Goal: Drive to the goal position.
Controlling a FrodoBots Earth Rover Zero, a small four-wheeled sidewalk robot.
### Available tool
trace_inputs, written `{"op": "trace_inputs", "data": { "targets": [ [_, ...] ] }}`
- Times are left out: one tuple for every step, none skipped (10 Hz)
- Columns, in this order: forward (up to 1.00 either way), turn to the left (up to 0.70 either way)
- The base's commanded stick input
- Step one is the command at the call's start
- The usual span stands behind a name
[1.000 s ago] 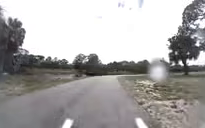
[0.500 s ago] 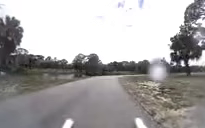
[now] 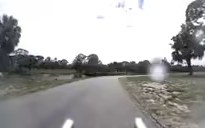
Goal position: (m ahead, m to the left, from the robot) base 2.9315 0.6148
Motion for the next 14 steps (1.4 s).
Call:
{"op": "trace_inputs", "data": {
  "targets": [
    [0.84, 0.06],
    [0.84, 0.06],
    [0.84, 0.06],
    [0.84, 0.06],
    [0.84, 0.06],
    [0.84, 0.06],
    [0.84, 0.06],
    [0.84, 0.06],
    [0.84, 0.06],
    [0.84, 0.06],
    [0.84, 0.06],
    [0.84, 0.06],
    [0.84, 0.06],
    [0.84, 0.06]
  ]
}}
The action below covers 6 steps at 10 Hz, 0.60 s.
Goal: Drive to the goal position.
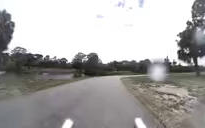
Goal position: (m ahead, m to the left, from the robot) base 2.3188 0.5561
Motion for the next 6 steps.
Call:
{"op": "trace_inputs", "data": {
  "targets": [
    [0.84, 0.06],
    [0.84, 0.06],
    [0.84, 0.06],
    [0.84, 0.06],
    [0.84, 0.06],
    [0.84, 0.06]
  ]
}}
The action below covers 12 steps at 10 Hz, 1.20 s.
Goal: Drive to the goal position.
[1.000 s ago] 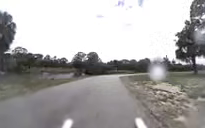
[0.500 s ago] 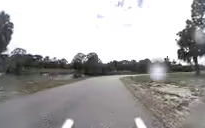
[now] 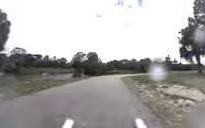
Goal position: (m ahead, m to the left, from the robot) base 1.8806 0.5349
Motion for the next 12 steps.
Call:
{"op": "trace_inputs", "data": {
  "targets": [
    [0.84, 0.06],
    [0.84, 0.06],
    [0.84, 0.06],
    [0.84, 0.06],
    [0.84, 0.06],
    [0.84, 0.06],
    [0.84, 0.06],
    [0.84, 0.06],
    [0.84, 0.06],
    [0.84, 0.06],
    [0.84, 0.06],
    [0.84, 0.06]
  ]
}}
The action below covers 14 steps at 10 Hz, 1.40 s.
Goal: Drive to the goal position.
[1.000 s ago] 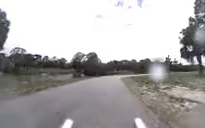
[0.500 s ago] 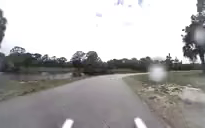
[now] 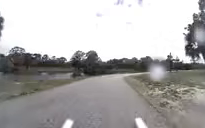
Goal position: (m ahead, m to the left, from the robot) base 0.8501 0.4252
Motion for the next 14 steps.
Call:
{"op": "trace_inputs", "data": {
  "targets": [
    [0.84, 0.06],
    [0.84, 0.06],
    [0.84, 0.06],
    [0.84, 0.06],
    [0.84, 0.06],
    [0.84, 0.06],
    [0.84, 0.06],
    [0.84, 0.06],
    [0.84, 0.06],
    [0.78, 0.06],
    [0.69, 0.05],
    [0.6, 0.04],
    [0.5, 0.04],
    [0.41, 0.03]
  ]
}}
